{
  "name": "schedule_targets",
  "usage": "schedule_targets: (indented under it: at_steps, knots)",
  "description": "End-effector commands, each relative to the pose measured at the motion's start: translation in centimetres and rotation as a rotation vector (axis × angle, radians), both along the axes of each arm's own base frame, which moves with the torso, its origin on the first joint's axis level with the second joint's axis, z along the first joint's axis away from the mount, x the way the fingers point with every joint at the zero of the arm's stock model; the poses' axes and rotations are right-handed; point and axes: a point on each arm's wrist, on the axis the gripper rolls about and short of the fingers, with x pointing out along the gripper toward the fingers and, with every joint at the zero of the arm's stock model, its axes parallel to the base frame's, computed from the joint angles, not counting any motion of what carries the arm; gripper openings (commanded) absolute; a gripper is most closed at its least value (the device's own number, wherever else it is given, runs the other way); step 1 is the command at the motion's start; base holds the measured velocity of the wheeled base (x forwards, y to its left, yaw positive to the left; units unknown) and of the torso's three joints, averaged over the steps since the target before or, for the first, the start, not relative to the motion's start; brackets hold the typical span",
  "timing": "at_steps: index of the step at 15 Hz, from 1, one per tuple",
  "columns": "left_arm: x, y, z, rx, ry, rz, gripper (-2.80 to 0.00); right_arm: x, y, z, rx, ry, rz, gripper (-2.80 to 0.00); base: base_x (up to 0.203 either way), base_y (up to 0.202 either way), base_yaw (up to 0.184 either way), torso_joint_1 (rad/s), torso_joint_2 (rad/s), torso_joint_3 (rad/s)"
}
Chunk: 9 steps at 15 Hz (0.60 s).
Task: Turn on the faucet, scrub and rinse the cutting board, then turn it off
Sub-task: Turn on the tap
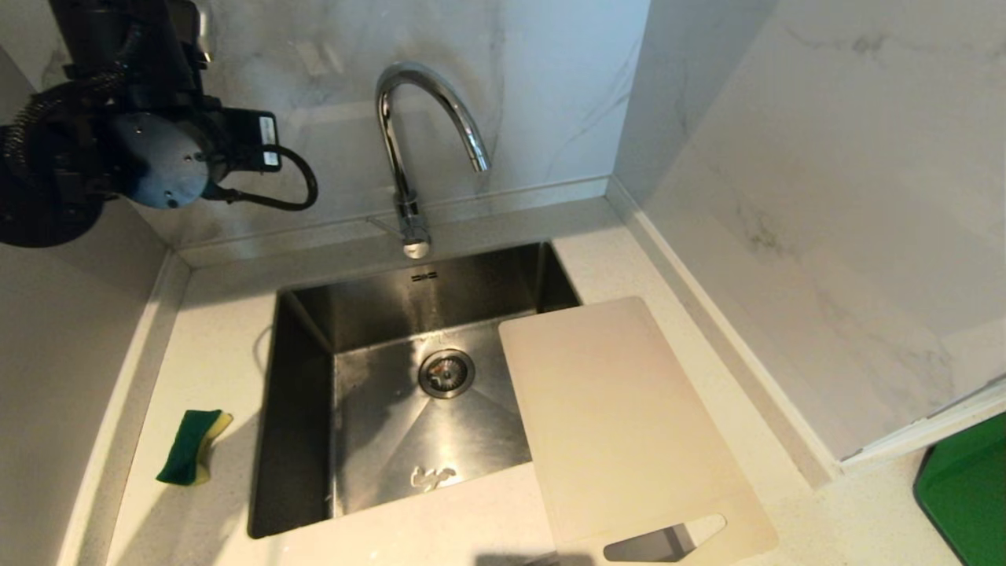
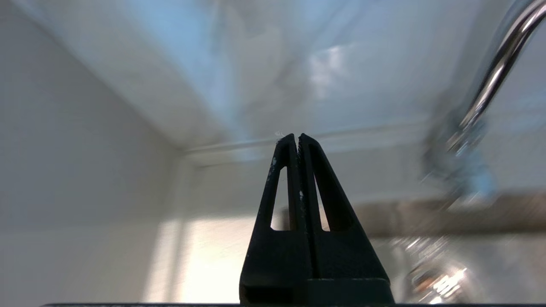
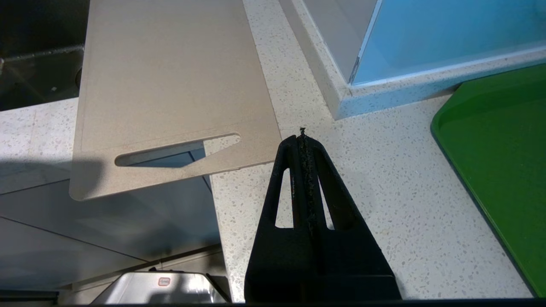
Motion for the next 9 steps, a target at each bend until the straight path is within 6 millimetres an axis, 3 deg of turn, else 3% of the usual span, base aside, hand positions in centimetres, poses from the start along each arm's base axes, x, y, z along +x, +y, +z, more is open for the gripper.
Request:
schedule_targets:
  at_steps: [1, 4, 5, 9]
  knots:
    - [4.3, -2.0, -3.4, -0.054, 0.021, 0.001, -2.8, 0.0, 0.0, 0.0, -0.001, 0.0, 0.001, -2.8, 0.0, 0.0, 0.0, 0.0, 0.0, 0.0]
    - [6.8, -3.1, -3.7, -0.164, -0.05, -0.002, -2.8, 0.0, 0.0, 0.0, 0.001, 0.0, 0.0, -2.8, 0.0, 0.0, 0.0, 0.0, 0.0, 0.0]
    - [7.8, -3.0, -4.1, -0.195, -0.066, 0.006, 0.0, 0.0, 0.0, 0.0, 0.001, 0.0, 0.0, -2.8, 0.0, 0.0, 0.0, 0.0, 0.0, 0.0]
    - [10.1, -3.2, -7.0, -0.255, -0.042, 0.011, 0.0, 0.0, 0.0, 0.0, 0.001, 0.002, 0.001, -2.8, 0.0, 0.0, 0.0, 0.0, 0.0, 0.0]
